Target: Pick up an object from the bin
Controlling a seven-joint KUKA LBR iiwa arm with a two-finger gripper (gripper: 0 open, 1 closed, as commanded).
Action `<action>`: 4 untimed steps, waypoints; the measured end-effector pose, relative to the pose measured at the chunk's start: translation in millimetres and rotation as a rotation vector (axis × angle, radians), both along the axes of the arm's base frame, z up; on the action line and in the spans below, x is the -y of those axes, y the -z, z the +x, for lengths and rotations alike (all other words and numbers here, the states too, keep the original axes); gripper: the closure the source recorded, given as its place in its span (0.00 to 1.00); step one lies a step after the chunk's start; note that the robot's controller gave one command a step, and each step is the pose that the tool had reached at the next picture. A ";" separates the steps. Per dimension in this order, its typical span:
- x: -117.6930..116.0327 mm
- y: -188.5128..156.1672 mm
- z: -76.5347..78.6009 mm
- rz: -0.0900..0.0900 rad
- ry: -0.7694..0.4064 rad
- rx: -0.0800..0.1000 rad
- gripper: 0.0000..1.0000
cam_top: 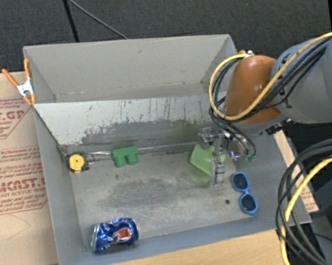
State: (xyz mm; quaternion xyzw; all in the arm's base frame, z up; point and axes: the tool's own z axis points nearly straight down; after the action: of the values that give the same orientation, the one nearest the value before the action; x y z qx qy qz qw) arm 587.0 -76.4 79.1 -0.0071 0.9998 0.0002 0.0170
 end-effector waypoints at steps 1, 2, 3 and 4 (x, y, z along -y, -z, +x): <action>-21.4 -12.8 -2.1 -0.002 -0.099 -0.023 0.00; -21.2 -9.4 -4.7 -0.001 -0.099 -0.031 1.00; -21.2 -9.4 -4.8 -0.001 -0.099 -0.031 0.00; 60.7 -5.3 -14.1 -0.012 -0.623 -0.029 0.00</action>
Offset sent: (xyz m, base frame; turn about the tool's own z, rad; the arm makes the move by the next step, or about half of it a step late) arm -0.0053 0.0202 0.0095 -0.0992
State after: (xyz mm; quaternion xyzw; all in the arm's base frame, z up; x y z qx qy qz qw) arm 572.9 -137.1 84.4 -0.3132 0.9497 -0.0003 0.0017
